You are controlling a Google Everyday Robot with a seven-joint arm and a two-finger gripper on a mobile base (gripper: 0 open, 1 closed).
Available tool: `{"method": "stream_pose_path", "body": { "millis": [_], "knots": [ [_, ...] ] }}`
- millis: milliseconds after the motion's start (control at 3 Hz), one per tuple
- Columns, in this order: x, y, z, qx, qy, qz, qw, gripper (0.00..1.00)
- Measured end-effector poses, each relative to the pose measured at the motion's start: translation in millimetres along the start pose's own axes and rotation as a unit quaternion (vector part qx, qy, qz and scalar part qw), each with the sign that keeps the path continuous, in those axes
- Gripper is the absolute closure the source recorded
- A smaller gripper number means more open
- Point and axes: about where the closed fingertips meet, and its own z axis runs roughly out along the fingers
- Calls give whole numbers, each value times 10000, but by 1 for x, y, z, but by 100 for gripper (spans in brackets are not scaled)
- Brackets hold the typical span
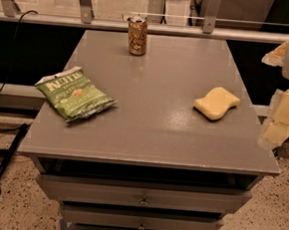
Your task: Move orange can near sponge
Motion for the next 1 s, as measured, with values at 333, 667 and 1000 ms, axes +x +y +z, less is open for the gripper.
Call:
{"method": "stream_pose_path", "body": {
  "millis": [333,667,1000],
  "knots": [
    [-1,-2,0,27,-39,-9,10000,0],
    [-4,-8,0,97,-148,-34,9998,0],
    [-19,-47,19,269,-594,216,9976,0]
  ]
}}
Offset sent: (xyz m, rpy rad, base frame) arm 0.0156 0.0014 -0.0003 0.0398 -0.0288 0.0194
